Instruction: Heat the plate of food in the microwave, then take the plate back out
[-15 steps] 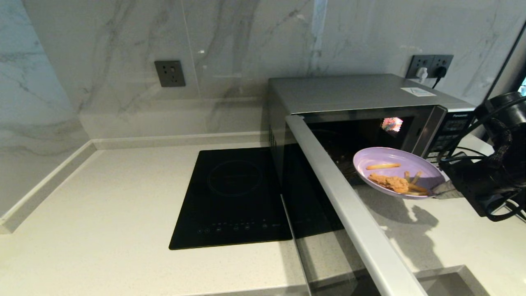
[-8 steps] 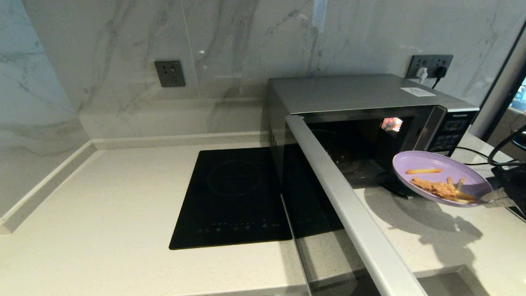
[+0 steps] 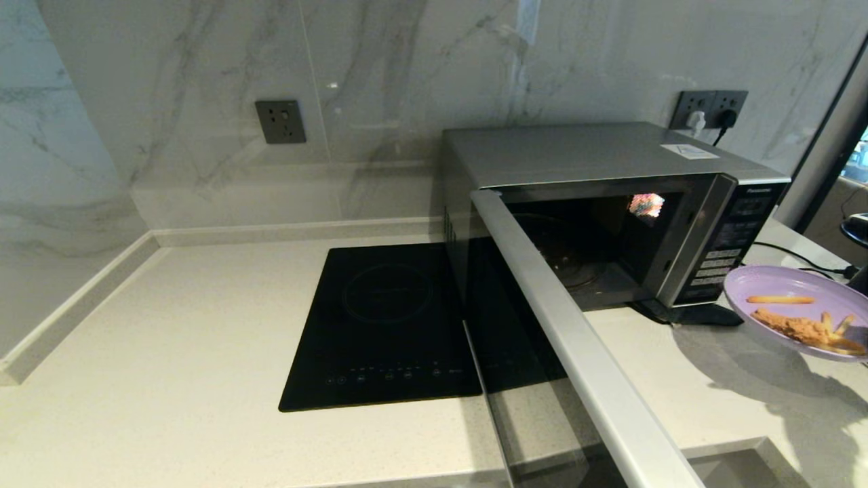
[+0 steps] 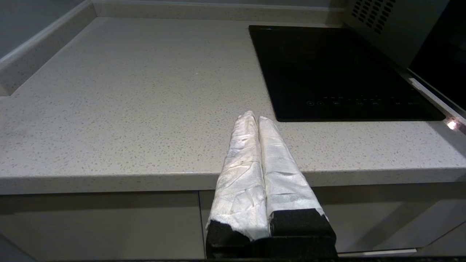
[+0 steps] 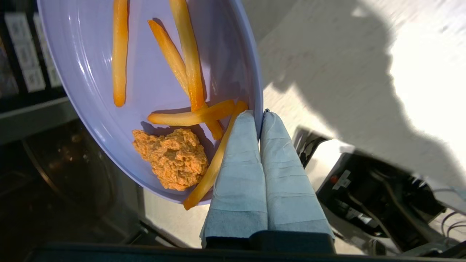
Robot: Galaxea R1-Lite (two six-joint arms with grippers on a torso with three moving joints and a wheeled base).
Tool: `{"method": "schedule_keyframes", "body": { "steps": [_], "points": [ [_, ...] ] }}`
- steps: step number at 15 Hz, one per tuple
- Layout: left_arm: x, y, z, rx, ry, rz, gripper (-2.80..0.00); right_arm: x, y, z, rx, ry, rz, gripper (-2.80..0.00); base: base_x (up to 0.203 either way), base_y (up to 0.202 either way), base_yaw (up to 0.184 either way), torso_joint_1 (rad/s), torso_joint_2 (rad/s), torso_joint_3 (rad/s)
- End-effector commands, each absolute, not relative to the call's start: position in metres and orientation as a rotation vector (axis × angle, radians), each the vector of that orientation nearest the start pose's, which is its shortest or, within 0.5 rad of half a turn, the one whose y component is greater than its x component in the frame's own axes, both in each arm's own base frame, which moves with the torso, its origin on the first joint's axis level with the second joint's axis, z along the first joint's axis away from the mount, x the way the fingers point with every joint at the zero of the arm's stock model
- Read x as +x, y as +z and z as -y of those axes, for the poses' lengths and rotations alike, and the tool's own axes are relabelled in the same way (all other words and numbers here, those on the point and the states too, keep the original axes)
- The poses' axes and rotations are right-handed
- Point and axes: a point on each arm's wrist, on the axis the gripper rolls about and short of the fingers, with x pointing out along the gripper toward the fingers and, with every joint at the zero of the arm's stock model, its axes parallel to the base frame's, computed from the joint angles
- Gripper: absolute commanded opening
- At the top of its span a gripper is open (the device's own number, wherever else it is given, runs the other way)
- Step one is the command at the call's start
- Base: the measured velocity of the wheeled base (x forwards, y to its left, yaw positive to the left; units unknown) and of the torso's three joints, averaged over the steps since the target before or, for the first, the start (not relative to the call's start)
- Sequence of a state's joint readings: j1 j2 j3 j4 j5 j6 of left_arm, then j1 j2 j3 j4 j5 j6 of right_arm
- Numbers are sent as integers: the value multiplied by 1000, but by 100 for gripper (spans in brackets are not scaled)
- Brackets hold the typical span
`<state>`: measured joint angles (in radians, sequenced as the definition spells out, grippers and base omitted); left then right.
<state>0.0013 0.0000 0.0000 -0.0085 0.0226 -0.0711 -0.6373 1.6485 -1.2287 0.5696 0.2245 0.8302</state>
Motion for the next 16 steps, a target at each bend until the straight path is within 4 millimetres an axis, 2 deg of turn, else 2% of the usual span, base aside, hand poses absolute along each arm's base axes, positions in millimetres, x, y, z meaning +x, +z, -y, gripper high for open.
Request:
{"method": "schedule_keyframes", "body": {
  "steps": [1,10,14,16],
  "points": [
    [-23,76,0,-72,24,9,-280,216,200,179,1164,-778,-717,-280,0,0,0,0,0,0],
    [-23,76,0,-72,24,9,-280,224,137,253,1071,-827,-746,-280,0,0,0,0,0,0],
    [-23,76,0,-72,24,9,-280,224,113,268,1104,-850,-797,-280,0,0,0,0,0,0],
    [-23,76,0,-72,24,9,-280,223,107,271,1106,-853,-812,-280,0,0,0,0,0,0]
  ]
}}
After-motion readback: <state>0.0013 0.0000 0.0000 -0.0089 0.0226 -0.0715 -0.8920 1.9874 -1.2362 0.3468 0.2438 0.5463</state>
